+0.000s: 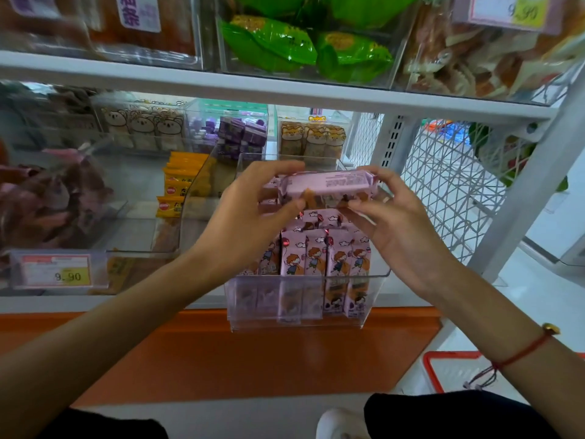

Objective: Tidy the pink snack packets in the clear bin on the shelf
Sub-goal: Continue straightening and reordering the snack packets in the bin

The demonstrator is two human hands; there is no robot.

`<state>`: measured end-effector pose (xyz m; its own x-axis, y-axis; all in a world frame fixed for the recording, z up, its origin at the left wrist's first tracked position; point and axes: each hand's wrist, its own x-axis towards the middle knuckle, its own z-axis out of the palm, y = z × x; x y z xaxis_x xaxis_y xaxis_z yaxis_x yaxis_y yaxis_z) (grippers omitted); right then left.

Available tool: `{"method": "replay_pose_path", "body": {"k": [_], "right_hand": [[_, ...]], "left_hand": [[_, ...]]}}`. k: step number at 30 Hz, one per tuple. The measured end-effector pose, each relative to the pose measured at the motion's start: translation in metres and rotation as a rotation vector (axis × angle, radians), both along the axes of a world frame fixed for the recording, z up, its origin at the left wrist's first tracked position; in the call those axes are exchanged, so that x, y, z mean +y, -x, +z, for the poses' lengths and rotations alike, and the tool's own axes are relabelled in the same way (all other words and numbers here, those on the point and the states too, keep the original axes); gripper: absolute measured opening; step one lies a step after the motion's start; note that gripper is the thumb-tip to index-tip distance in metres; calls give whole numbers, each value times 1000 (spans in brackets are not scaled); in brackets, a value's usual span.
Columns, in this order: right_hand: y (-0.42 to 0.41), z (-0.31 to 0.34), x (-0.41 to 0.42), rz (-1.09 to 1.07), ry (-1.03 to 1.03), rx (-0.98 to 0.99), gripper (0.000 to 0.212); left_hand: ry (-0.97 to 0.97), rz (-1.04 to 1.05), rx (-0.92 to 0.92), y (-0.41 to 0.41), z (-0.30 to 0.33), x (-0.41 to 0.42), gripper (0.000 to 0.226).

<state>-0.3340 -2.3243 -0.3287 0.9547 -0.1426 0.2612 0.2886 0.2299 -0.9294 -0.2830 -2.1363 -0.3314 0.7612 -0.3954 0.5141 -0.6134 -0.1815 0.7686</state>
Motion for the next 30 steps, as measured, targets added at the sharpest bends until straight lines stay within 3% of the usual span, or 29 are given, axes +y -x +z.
{"method": "replay_pose_path", "body": {"k": [5, 9, 12, 14, 18, 20, 23, 27, 30], "right_hand": [[5, 1, 0, -34, 349, -213, 40], [6, 2, 1, -50, 323, -194, 42], [5, 3, 4, -82, 289, -162, 56], [5, 3, 7, -142, 317, -169, 58], [6, 4, 14, -189, 423, -177, 47], [9, 6, 13, -174, 584, -150, 52], [14, 9, 3, -275, 1121, -89, 69], [12, 4, 4, -393, 1371, -227, 35], [-2, -8, 11, -381, 1610, -239, 32]], "left_hand": [[-22, 55, -147, 0, 0, 6, 33], [-28, 72, -145, 0, -2, 6, 40], [-159, 5, -115, 2, -4, 3, 62], [-200, -41, -97, 5, -4, 0, 63], [-22, -117, 8, 9, 3, -5, 51], [34, -141, 63, 6, 4, -4, 45], [209, -47, 110, -6, 6, 4, 36], [326, -42, 176, -17, 11, 11, 40], [254, -111, 158, -16, 11, 4, 58]]}}
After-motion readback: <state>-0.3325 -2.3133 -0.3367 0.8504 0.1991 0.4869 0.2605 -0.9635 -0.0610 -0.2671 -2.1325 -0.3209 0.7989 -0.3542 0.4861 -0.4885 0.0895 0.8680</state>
